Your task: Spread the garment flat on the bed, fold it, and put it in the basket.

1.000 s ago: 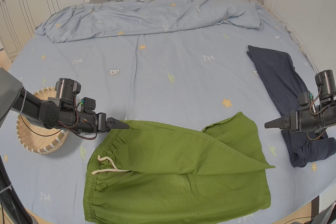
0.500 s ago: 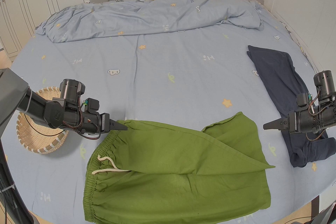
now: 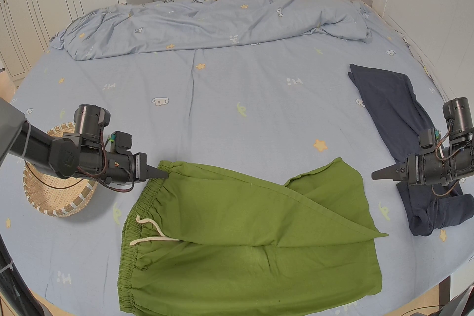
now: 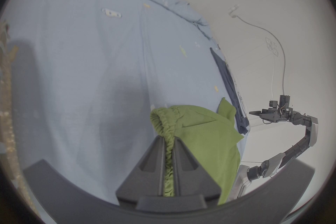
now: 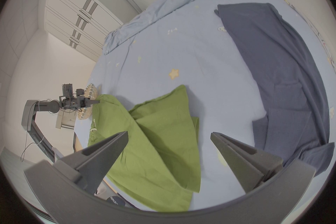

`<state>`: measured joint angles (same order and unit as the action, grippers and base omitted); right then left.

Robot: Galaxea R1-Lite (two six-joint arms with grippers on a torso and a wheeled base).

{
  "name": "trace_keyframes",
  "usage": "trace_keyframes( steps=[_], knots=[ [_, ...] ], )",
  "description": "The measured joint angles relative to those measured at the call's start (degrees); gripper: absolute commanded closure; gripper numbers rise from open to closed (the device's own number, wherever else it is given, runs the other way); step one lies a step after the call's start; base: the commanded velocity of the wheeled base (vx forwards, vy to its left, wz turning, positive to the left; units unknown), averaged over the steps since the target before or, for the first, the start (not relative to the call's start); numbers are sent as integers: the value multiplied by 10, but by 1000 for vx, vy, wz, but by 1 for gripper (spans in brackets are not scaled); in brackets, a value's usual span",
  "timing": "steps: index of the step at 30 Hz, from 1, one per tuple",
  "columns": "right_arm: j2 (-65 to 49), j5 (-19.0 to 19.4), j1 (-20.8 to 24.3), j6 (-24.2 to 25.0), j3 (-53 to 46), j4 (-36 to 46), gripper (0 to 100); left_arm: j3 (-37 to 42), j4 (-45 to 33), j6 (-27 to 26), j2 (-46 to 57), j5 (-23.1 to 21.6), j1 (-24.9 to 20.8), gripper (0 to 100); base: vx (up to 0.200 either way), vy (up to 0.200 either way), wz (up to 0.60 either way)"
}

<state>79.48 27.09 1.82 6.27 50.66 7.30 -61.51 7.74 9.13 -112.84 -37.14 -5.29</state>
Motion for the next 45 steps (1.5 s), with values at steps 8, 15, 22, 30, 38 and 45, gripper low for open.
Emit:
trace_keyframes(
  steps=[8,15,22,30,38,45],
  knots=[
    [27,3,-1,0,60,-11,0,31,0,5,80,-4,22,100,0,0,0],
    [65,4,-5,-1,58,-12,0,46,0,5,105,-2,33,100,0,0,0],
    [80,5,-9,-2,34,-14,0,44,0,5,104,-1,39,100,0,0,0],
    [83,6,-11,-21,-18,-23,0,27,0,4,75,0,54,100,0,0,0],
    [90,30,-6,-25,-51,-86,0,22,1,4,64,0,59,100,0,0,0],
    [96,49,3,-23,-71,-106,0,22,1,4,61,0,59,100,0,0,0]
  ],
)
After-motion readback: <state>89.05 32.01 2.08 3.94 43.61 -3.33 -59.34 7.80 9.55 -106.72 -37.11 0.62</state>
